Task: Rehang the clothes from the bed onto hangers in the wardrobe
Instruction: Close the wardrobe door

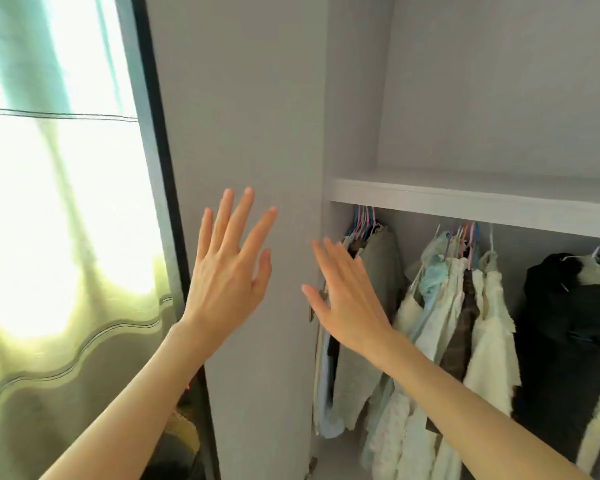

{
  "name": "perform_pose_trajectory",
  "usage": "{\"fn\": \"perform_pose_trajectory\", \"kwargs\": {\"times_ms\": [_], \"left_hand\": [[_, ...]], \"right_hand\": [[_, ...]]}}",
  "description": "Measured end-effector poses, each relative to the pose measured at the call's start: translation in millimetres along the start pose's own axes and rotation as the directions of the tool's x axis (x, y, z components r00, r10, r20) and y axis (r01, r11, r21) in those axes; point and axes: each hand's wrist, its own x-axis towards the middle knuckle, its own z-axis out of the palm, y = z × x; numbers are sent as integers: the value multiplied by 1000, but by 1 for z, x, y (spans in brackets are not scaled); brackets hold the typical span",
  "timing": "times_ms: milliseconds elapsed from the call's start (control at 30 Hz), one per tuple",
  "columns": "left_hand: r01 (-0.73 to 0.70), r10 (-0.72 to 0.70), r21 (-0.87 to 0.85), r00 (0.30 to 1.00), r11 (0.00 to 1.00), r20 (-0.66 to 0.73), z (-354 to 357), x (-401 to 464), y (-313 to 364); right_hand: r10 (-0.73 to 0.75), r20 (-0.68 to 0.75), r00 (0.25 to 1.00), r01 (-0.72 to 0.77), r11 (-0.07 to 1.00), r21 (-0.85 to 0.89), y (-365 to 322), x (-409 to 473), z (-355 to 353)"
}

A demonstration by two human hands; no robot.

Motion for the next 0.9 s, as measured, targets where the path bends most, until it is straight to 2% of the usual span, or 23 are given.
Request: {"fn": "perform_pose_trajectory", "kwargs": {"times_ms": [133,267,400,633,900], "left_hand": [[116,-116,84,993,990,-1,-33,-1,-61],[175,-176,18,982,984,74,-49,2,-106],[136,-120,-103,981,985,150,-50,7,-122],[46,-22,-175,990,983,136,-50,7,-123],[-117,148,-316,986,941,75,-43,12,-86]], "right_hand": [[-96,18,995,94,990,105,-63,33,14],[-69,8,998,65,965,255,-113,50,36],[-6,-10,1000,8,947,322,-135,63,59],[104,-158,982,-44,939,342,-143,66,68],[160,-106,981,-80,842,533,-109,29,42]]}}
